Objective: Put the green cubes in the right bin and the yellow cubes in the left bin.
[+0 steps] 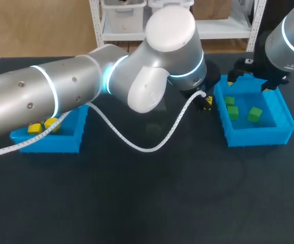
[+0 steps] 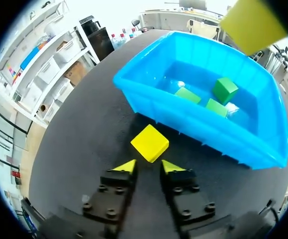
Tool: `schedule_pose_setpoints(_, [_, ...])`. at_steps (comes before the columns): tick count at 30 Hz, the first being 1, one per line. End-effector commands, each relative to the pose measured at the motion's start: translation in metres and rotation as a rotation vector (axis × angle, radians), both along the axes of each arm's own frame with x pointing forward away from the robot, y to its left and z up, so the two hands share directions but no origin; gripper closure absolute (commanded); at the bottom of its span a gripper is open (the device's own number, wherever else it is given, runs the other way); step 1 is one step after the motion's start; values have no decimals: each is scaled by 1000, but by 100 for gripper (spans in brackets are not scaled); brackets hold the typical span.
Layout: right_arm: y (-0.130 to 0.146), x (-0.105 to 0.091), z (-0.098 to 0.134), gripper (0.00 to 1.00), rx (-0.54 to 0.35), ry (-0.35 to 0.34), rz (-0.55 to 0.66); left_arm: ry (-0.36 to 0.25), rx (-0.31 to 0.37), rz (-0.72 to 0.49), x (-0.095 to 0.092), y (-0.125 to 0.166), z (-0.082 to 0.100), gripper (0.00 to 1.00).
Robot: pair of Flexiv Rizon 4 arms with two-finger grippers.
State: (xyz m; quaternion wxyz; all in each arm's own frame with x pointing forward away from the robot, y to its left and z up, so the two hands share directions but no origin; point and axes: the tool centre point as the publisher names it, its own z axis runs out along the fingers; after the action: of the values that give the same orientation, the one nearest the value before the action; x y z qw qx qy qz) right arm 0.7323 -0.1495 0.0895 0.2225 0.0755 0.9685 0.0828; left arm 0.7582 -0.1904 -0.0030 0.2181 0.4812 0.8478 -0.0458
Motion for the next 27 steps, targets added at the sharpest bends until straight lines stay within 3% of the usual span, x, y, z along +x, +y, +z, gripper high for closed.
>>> schedule_pose_setpoints(1, [0, -2, 0, 0, -1, -7, -3, -20, -32, 9, -6, 7, 0, 0])
schedule_pose_setpoints(8, [0, -2, 0, 0, -1, -7, -3, -45, -65, 17, -7, 10, 0, 0])
schedule_pose_setpoints(27, [0, -2, 0, 0, -1, -7, -3, -71, -73, 33, -3, 4, -2, 0])
